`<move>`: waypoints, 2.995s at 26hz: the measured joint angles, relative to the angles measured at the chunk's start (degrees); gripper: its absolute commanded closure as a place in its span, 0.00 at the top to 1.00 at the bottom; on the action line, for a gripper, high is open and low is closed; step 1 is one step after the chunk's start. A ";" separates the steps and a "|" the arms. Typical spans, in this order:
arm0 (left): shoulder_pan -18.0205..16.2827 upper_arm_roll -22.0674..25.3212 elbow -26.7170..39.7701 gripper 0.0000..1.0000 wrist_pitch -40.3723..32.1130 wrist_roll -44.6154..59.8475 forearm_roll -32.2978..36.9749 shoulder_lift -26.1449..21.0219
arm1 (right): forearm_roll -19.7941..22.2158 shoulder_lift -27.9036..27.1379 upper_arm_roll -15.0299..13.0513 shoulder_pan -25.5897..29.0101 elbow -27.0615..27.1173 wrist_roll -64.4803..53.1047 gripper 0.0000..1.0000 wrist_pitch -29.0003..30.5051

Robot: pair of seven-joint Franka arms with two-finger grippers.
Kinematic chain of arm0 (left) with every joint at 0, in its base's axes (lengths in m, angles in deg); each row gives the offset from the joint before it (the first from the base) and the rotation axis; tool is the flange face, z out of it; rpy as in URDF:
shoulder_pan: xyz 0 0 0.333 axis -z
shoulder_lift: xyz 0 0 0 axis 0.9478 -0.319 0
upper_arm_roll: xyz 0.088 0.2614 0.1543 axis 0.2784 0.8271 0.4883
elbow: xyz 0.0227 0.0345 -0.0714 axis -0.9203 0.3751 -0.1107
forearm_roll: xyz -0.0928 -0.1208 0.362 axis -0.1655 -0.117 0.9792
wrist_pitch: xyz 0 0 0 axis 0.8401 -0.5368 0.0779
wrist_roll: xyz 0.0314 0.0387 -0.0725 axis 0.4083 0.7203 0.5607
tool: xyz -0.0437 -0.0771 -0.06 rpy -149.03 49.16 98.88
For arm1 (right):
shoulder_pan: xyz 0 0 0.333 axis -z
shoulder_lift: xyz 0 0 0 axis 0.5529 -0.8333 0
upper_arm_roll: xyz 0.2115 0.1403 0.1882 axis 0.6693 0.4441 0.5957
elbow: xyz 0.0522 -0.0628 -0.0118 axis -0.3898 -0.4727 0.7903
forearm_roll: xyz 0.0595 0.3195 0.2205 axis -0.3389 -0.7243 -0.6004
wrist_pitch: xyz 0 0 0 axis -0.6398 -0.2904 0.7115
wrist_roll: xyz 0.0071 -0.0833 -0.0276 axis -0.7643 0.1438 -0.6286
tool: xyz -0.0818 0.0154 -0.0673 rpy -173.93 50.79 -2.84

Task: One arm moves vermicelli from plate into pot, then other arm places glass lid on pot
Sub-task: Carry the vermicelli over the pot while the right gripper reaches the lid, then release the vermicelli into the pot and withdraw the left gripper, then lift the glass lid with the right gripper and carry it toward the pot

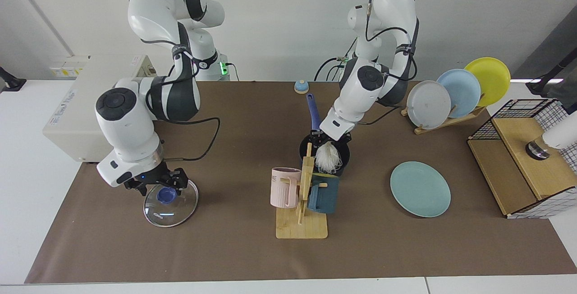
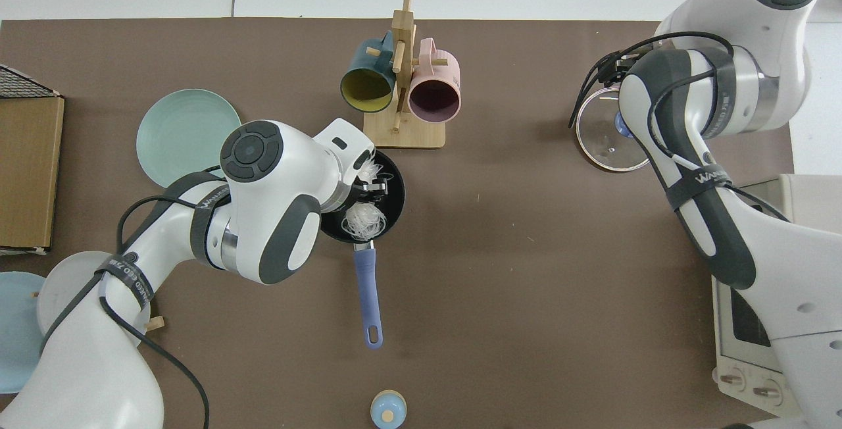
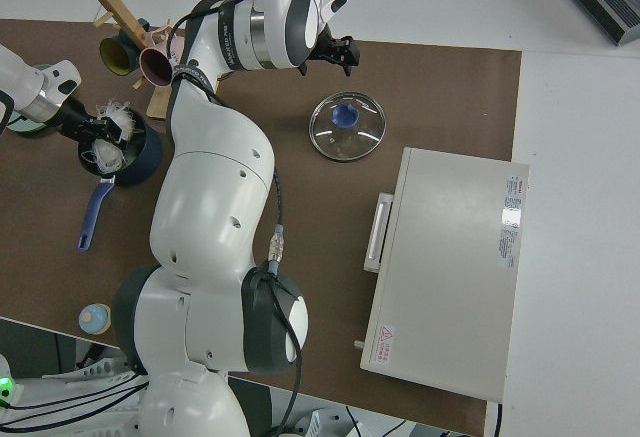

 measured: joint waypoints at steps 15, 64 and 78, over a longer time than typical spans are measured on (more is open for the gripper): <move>-0.39 0.77 1.70 1.00 5.75 -1.03 0.00 -0.91 | -0.04 -1.62 -0.31 1.06 -8.46 2.74 1.00 13.46; -1.51 23.68 -11.01 1.00 -36.35 -21.04 3.54 25.47 | -0.07 2.70 -0.43 1.91 -18.82 -1.50 0.67 13.41; -2.23 24.06 -17.12 1.00 -41.40 -21.03 3.56 21.59 | 0.02 4.50 0.03 1.11 -18.23 -1.53 0.00 13.48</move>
